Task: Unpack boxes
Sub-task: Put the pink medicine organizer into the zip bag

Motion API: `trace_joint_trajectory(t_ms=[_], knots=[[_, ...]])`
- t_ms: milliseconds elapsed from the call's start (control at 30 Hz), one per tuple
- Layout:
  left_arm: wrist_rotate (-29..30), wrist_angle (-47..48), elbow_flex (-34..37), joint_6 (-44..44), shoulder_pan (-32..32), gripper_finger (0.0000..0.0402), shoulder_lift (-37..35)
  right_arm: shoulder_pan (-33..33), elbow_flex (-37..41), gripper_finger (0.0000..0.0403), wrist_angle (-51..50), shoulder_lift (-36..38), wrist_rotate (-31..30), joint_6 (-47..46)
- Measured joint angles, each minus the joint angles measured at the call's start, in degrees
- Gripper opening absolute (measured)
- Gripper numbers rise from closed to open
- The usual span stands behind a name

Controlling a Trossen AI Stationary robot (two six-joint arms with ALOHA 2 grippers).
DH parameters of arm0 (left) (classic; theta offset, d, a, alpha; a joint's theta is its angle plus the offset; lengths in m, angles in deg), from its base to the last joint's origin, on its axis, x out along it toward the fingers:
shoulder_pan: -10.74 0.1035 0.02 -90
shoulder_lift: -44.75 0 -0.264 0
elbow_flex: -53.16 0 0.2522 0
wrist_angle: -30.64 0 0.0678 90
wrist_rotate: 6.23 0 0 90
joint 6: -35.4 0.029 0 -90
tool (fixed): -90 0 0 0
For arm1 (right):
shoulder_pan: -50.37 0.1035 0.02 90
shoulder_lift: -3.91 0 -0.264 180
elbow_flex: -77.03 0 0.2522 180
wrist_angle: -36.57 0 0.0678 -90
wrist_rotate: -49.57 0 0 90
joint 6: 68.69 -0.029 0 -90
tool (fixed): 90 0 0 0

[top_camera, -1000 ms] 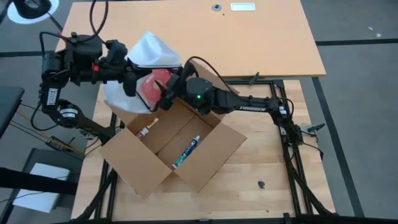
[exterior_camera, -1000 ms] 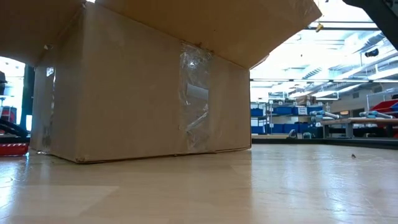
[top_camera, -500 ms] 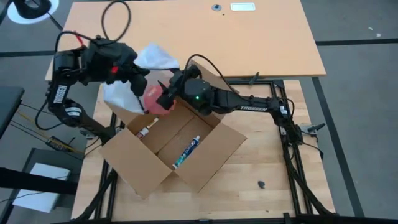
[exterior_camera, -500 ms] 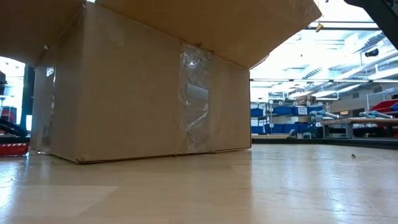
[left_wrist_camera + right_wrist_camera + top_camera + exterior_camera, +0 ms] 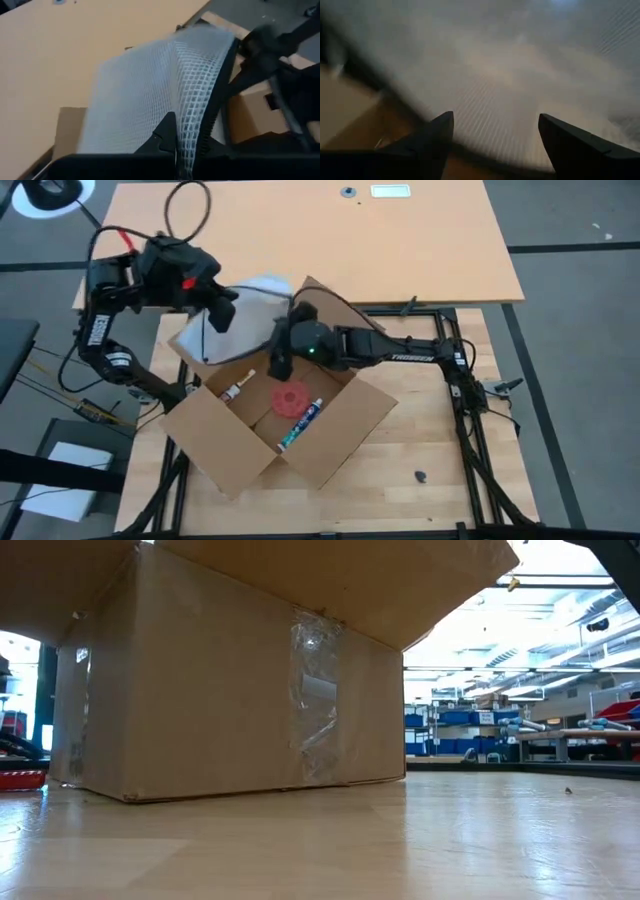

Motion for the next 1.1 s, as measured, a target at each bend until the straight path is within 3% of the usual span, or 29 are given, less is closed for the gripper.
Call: trace_joint_trajectory(t_ms=[233,433,733,1100], knots=[[0.70,-0.06,-0.03,0.19,0.85,0.0006,-2.17,-3.01,4.90,0.0293,-9.07,-2.05,19.29,-7.18],[1.39,-0.01,-0.03,0.19,0.87,0.0006,-2.91,-5.09,13.49,0.0293,-9.36,-1.95,27.46,-8.95],[1.28,0.00,-0.03,0.19,0.83,0.0006,-2.93,-6.75,28.14,0.0293,-2.64,-2.19,30.88,-19.95],[1.26,0.00,-0.03,1.67,0.83,0.0006,-2.89,-7.73,33.56,0.0293,8.95,-2.19,28.32,-22.63]])
